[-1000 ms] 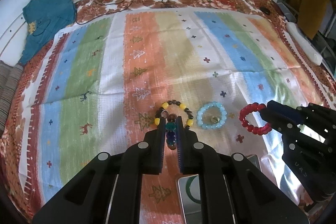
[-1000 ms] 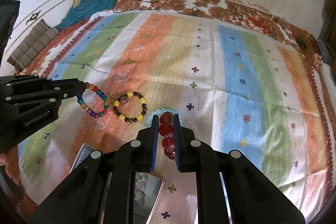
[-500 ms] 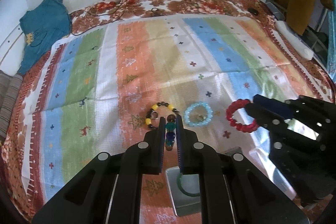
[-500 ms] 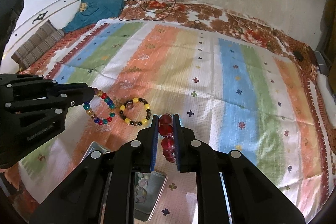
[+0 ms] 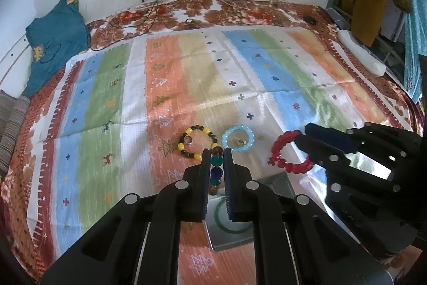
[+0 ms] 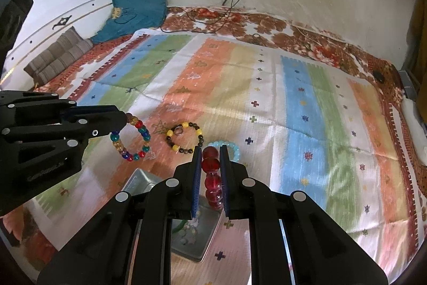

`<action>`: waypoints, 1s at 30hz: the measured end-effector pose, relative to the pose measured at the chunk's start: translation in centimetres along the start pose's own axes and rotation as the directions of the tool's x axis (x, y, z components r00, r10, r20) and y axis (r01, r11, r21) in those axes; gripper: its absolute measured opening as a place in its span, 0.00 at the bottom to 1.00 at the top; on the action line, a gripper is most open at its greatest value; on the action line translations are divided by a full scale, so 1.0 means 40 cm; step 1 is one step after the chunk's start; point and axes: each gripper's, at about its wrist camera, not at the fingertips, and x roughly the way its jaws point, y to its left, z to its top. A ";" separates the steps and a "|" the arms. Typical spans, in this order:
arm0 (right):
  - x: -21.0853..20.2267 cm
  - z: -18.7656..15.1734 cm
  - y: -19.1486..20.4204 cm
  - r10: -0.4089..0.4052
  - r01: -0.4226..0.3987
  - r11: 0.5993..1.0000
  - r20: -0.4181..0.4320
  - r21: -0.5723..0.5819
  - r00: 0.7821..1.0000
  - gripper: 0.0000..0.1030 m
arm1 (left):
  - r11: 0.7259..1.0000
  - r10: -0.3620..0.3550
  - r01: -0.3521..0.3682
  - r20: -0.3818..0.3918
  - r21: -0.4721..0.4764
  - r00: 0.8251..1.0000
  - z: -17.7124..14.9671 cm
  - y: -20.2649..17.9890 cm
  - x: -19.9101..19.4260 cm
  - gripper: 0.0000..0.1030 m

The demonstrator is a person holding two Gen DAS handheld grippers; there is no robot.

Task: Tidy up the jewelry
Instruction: 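Lift both held bracelets and carry them toward the silver tin, then open the left gripper over the tin while the right drops the red bracelet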

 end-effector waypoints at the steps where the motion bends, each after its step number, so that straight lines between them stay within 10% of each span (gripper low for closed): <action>1: -0.004 -0.005 0.002 0.002 -0.002 1.000 -0.003 -0.002 1.000 0.14 | 1.000 0.000 0.000 0.003 0.006 1.000 -0.005 -0.005 -0.006 0.09; 30: -0.061 -0.092 0.000 -0.007 0.008 1.000 -0.013 0.027 1.000 0.26 | 0.999 0.003 -0.003 0.005 -0.032 1.000 -0.095 -0.016 -0.075 0.21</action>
